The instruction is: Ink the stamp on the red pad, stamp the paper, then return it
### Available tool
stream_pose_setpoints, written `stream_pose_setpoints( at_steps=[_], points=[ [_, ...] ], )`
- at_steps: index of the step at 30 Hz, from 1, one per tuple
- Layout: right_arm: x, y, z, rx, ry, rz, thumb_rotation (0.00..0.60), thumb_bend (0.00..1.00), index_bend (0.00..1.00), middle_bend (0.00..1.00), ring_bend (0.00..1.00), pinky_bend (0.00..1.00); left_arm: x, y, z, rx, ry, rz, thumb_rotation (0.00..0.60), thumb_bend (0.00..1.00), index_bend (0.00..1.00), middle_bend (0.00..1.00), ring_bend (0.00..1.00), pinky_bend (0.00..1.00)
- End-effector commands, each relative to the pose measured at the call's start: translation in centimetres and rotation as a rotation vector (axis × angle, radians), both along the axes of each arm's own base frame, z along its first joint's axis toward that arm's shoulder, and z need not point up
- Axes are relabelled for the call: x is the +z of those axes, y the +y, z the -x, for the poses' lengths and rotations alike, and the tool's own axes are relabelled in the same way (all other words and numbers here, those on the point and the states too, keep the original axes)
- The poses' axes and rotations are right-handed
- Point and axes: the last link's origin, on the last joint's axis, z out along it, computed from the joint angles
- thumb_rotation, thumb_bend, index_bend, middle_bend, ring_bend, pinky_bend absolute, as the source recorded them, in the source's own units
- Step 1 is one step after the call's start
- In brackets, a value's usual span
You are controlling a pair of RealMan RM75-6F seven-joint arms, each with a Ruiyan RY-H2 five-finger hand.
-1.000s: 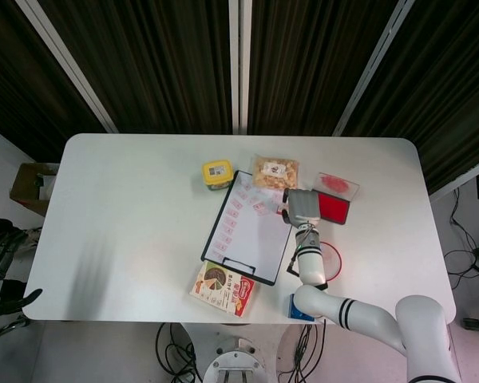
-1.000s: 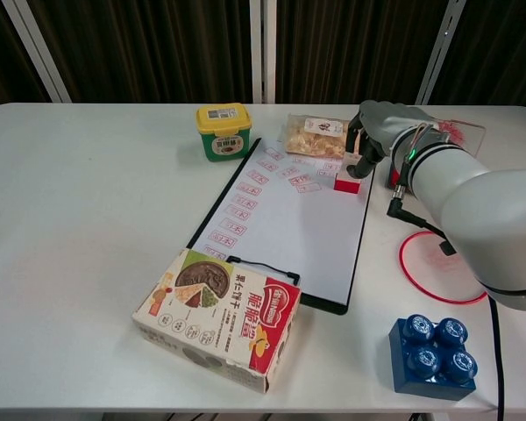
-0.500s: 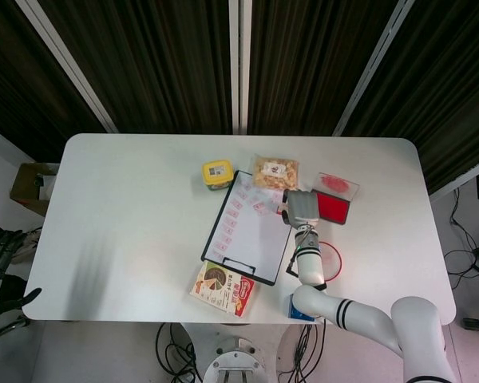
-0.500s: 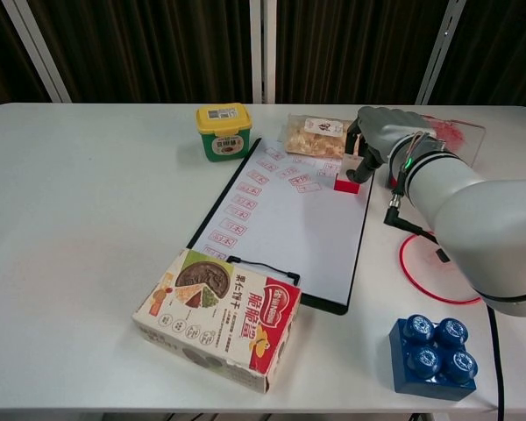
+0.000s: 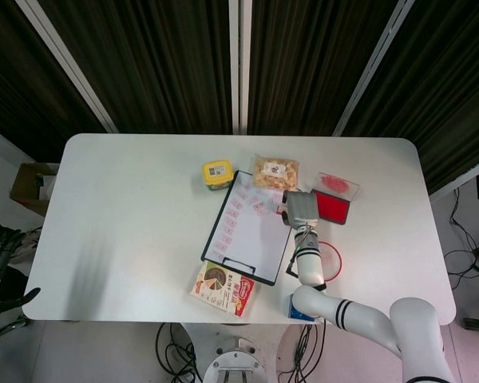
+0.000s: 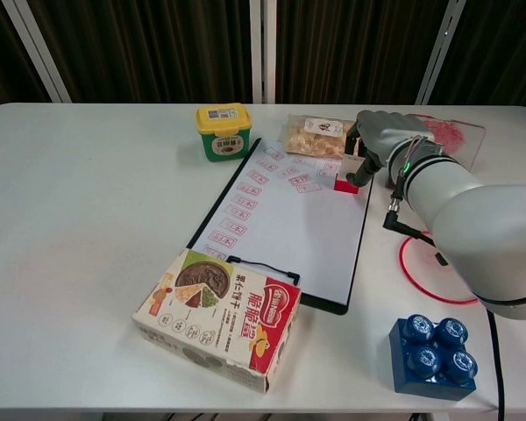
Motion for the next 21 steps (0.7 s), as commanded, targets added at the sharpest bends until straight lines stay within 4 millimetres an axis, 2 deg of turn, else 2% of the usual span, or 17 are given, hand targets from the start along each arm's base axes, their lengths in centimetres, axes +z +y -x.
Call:
stream_pose_setpoints(
  at_steps=[1,6,13,16,21],
  points=[
    [0.4,-0.1,-0.1,0.001,-0.018,0.014,0.600,0.53,0.93,0.80,0.98,1.00,0.0,0.0,0.0,0.000,0.001,0.001,0.600,0.00,0.10,0.09,0.07,0.16],
    [2.3,-0.2,-0.8,0.015,-0.099,0.048,0.600,0.53,0.93,0.80,0.98,1.00,0.1,0.1,-0.4,-0.011,0.009,0.005,0.600,0.00,0.10,0.09,0.07,0.16],
    [6.7,1.1,-1.4,0.090,-0.175,0.112,0.600,0.53,0.93,0.80,0.98,1.00,-0.3,-0.1,-1.3,-0.024,0.017,0.012,0.600,0.00,0.10,0.09,0.07,0.16],
    [8.2,2.3,-0.7,0.118,-0.193,0.109,0.600,0.53,0.93,0.80,0.98,1.00,-0.6,-0.2,-1.6,-0.027,0.019,0.012,0.600,0.00,0.10,0.09,0.07,0.16],
    [9.9,5.0,2.1,0.193,-0.168,0.039,0.600,0.52,0.93,0.80,0.98,1.00,-0.8,-0.2,-2.0,-0.033,0.024,0.014,0.600,0.00,0.10,0.09,0.07,0.16]
  ],
)
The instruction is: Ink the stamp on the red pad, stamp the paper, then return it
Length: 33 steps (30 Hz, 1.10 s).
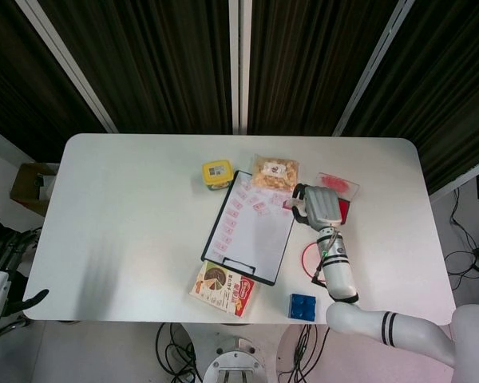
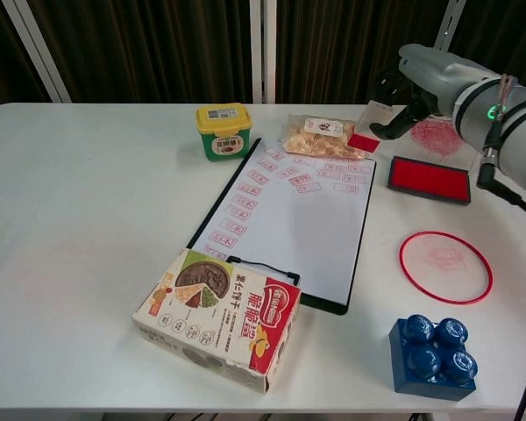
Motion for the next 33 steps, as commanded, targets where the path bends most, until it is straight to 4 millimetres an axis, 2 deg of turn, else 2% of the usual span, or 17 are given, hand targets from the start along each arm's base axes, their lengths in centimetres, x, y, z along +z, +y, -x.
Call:
stream_pose_setpoints(
  at_steps=[1,8,14,21,33],
  points=[
    [1.2,2.5,2.7,0.065,0.031,-0.059,0.600,0.52,0.93,0.80,0.98,1.00,-0.1,0.0,-0.1,-0.001,0.002,0.003,0.600,0.00,0.10,0.09,0.07,0.16],
    [2.2,5.4,8.0,0.186,0.115,-0.126,0.600,0.52,0.93,0.80,0.98,1.00,-0.5,0.1,-0.3,0.000,0.001,0.010,0.600,0.00,0.10,0.09,0.07,0.16],
    [1.4,7.4,11.0,0.202,0.119,-0.179,0.600,0.52,0.93,0.80,0.98,1.00,-0.7,0.2,-0.4,0.000,0.002,0.013,0.600,0.00,0.10,0.09,0.07,0.16],
    [0.6,8.8,12.7,0.216,0.155,-0.202,0.600,0.52,0.93,0.80,0.98,1.00,-0.7,0.1,-0.3,0.004,0.004,0.014,0.600,0.00,0.10,0.09,0.07,0.16],
    [0.0,8.5,13.1,0.213,0.158,-0.177,0.600,0.48,0.90,0.78,0.98,1.00,-0.6,0.2,-0.4,0.001,0.002,0.014,0.600,0.00,0.10,0.09,0.07,0.16]
  ],
)
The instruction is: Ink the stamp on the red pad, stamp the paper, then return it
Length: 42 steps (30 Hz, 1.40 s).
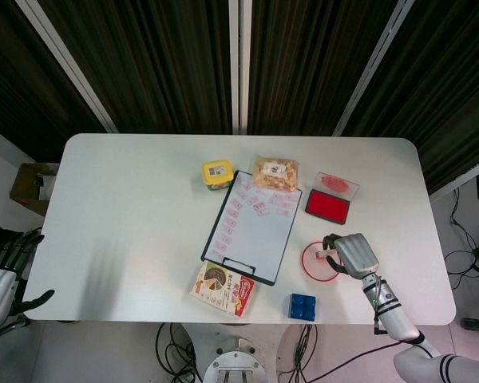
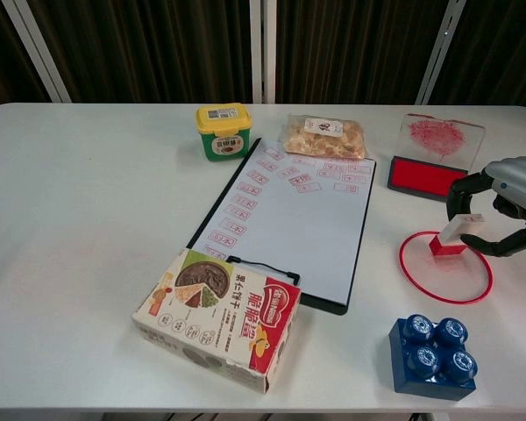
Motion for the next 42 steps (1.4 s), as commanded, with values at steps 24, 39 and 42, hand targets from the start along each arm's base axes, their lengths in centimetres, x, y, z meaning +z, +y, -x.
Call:
stream_pose_setpoints(
  at_steps=[24,39,42],
  points=[
    [-0.58,-0.27,0.36,-0.016,0.060,-0.039,0.600,0.37,0.59,0.53,0.98,1.00,0.09,-0.03,0.27,0.006,-0.003,-0.002,0.600,0.00,0.10,0.09,0.07,0.16],
    [-0.42,-0.17,0.36,-0.018,0.054,-0.038,0.600,0.34,0.35,0.40,0.98,1.00,0.03,0.01,0.31,0.006,-0.003,-0.001,0.600,0.00,0.10,0.09,0.07,0.16],
    [-0.30,-0.16,0.43,-0.018,0.054,-0.039,0.600,0.32,0.30,0.37,0.98,1.00,0.01,0.03,0.30,0.006,-0.003,-0.001,0.600,0.00,0.10,0.09,0.07,0.16]
  ],
)
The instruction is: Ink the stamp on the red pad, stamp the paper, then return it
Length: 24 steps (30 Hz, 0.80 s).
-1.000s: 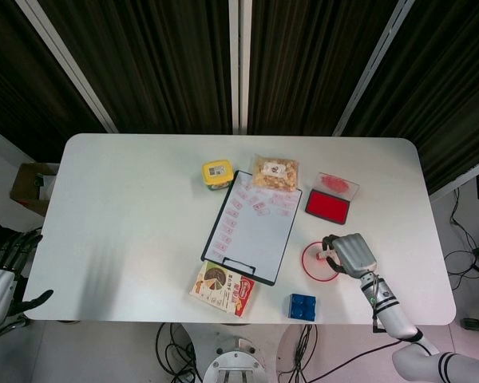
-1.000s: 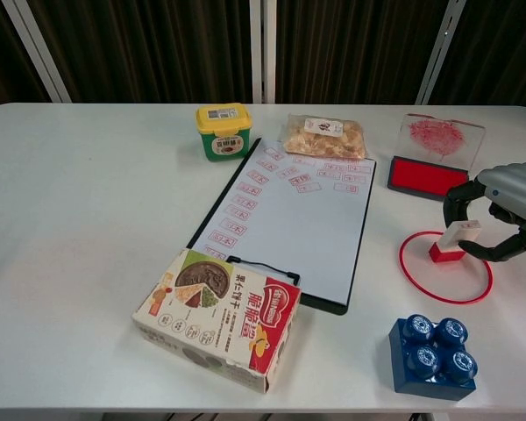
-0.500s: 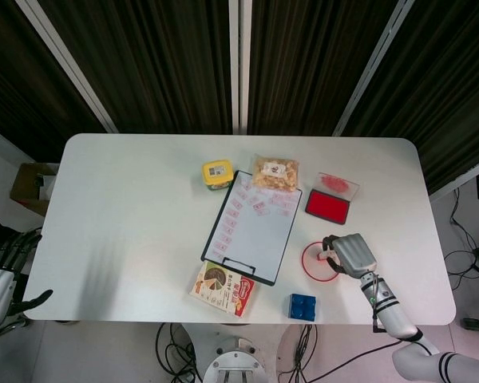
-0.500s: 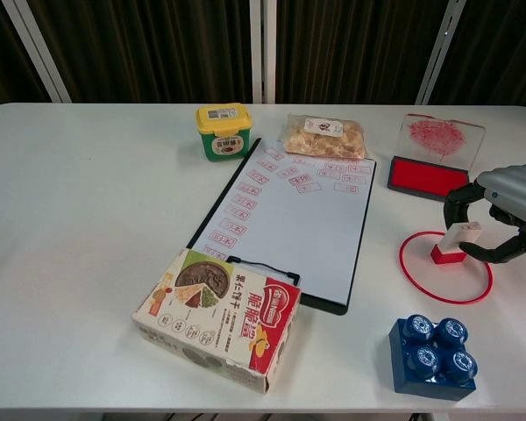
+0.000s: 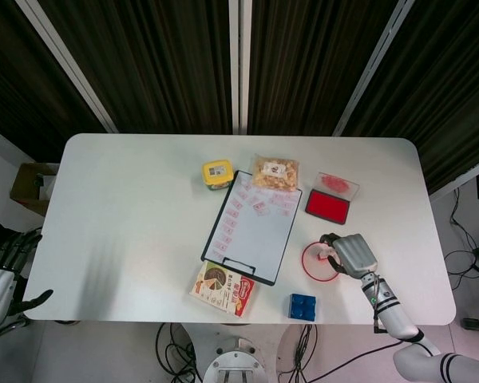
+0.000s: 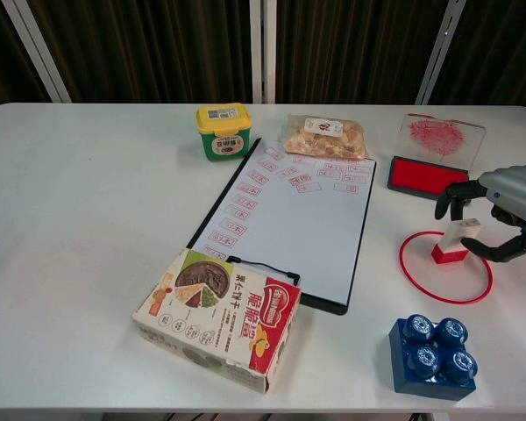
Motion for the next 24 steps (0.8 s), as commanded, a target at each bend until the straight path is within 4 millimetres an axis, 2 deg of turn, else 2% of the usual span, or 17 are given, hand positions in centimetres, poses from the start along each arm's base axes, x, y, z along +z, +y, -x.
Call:
stream_pose_setpoints(
  at_steps=[1,4,7,10,12,14,16,18,19,20,21,23,24],
  points=[
    [0.1,0.0,0.0,0.000,-0.002,-0.001,0.600,0.31,0.28,0.36,0.98,1.00,0.0,0.0,0.0,0.000,0.000,0.000,0.600,0.00,0.10,0.09,0.07,0.16],
    [0.7,0.3,0.3,0.008,0.006,-0.004,0.600,0.28,0.21,0.34,0.97,1.00,0.0,0.0,0.0,0.000,0.000,-0.001,0.600,0.00,0.10,0.09,0.07,0.16],
    [2.2,1.1,0.8,0.017,0.017,0.007,0.600,0.23,0.14,0.32,0.97,1.00,0.1,-0.1,-0.1,-0.001,0.001,-0.004,0.600,0.00,0.10,0.09,0.07,0.16],
    [4.6,2.5,2.0,0.012,0.021,0.027,0.600,0.21,0.09,0.30,0.96,1.00,0.2,-0.1,0.0,0.001,0.002,-0.006,0.600,0.00,0.10,0.09,0.07,0.16],
    [6.9,3.6,2.8,0.009,0.003,0.071,0.600,0.20,0.07,0.28,0.95,1.00,0.2,-0.2,-0.1,0.000,0.001,-0.009,0.600,0.00,0.10,0.09,0.07,0.16],
    [9.5,4.8,3.4,0.015,-0.065,0.159,0.600,0.19,0.06,0.27,0.92,1.00,0.3,-0.2,-0.2,-0.001,0.000,-0.011,0.600,0.00,0.10,0.09,0.07,0.16],
    [11.6,5.8,4.0,0.024,-0.145,0.277,0.600,0.18,0.06,0.27,0.85,0.97,0.4,-0.2,-0.3,-0.003,0.001,-0.013,0.600,0.00,0.10,0.09,0.07,0.16],
    [13.5,7.1,5.5,0.008,-0.174,0.393,0.600,0.16,0.06,0.23,0.64,0.85,0.5,-0.2,-0.4,-0.004,0.002,-0.016,0.600,0.00,0.10,0.09,0.07,0.16],
    [14.1,7.5,6.2,-0.016,-0.164,0.422,0.600,0.15,0.04,0.17,0.44,0.70,0.5,-0.1,-0.4,-0.005,0.004,-0.018,0.600,0.00,0.10,0.09,0.07,0.16],
    [14.8,8.2,7.2,-0.069,-0.127,0.452,0.600,0.13,0.02,0.09,0.23,0.51,0.6,-0.1,-0.5,-0.007,0.006,-0.021,0.600,0.00,0.10,0.09,0.07,0.16],
    [15.3,8.6,7.8,-0.112,-0.094,0.464,0.600,0.12,0.00,0.04,0.09,0.31,0.7,0.0,-0.6,-0.008,0.008,-0.023,0.600,0.00,0.10,0.09,0.07,0.16],
    [16.3,9.3,8.6,-0.207,-0.051,0.476,0.600,0.09,0.00,0.00,0.00,0.07,0.8,0.0,-0.6,-0.008,0.011,-0.027,0.600,0.00,0.10,0.09,0.07,0.16],
    [16.6,9.4,8.7,-0.249,-0.055,0.480,0.600,0.08,0.00,0.00,0.00,0.03,0.8,0.1,-0.5,-0.007,0.011,-0.027,0.600,0.00,0.10,0.09,0.07,0.16]
  ],
)
